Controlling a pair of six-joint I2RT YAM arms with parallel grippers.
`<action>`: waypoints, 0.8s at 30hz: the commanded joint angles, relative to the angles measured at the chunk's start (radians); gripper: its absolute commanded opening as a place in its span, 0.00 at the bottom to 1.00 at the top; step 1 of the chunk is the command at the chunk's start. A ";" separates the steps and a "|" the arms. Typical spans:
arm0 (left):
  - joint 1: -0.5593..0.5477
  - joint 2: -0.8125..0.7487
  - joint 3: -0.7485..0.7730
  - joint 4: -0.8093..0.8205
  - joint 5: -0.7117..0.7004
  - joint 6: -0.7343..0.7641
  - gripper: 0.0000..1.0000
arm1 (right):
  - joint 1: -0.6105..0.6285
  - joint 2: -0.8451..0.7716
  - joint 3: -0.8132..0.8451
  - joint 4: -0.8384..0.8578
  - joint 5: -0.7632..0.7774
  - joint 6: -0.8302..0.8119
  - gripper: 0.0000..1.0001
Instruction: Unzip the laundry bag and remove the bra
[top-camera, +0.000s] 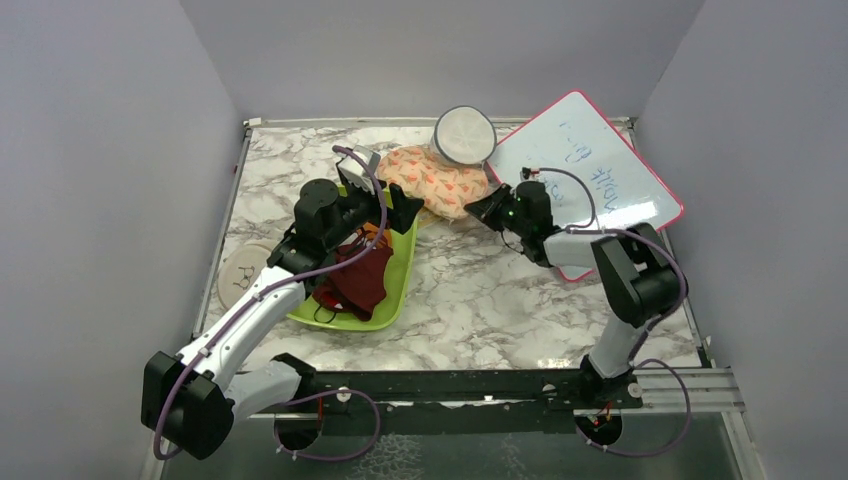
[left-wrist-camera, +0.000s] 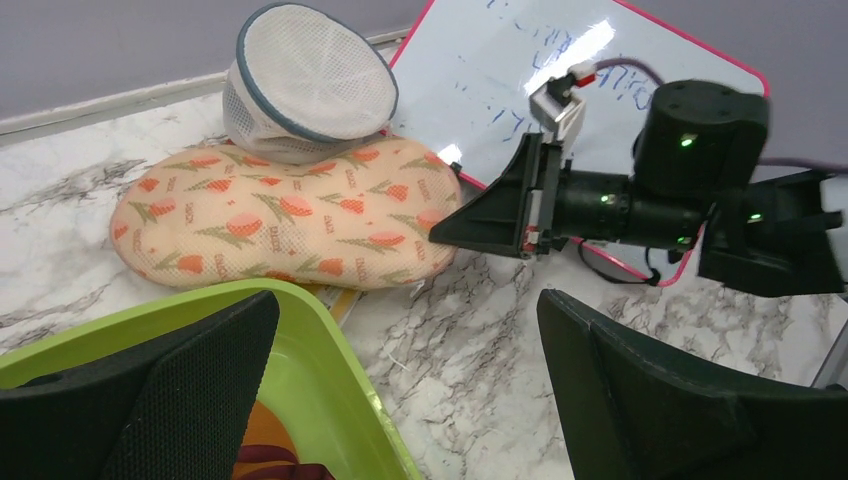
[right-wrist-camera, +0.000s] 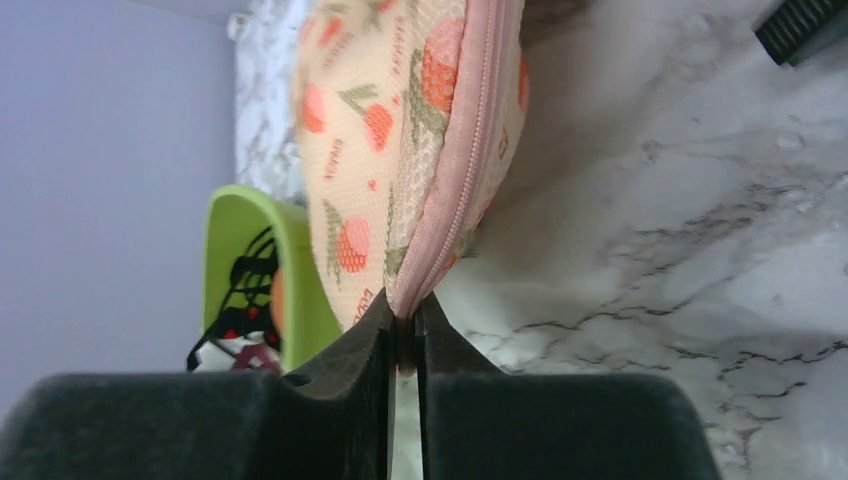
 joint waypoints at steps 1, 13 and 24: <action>-0.006 -0.014 -0.001 0.037 -0.008 0.012 0.99 | -0.020 -0.247 -0.006 -0.109 0.055 -0.104 0.02; -0.006 0.004 0.004 0.039 0.020 0.012 0.99 | -0.148 -0.864 -0.014 -0.682 -0.080 -0.389 0.01; -0.049 0.042 0.007 0.104 0.191 0.020 0.97 | -0.148 -0.877 0.198 -1.103 -0.582 -0.518 0.01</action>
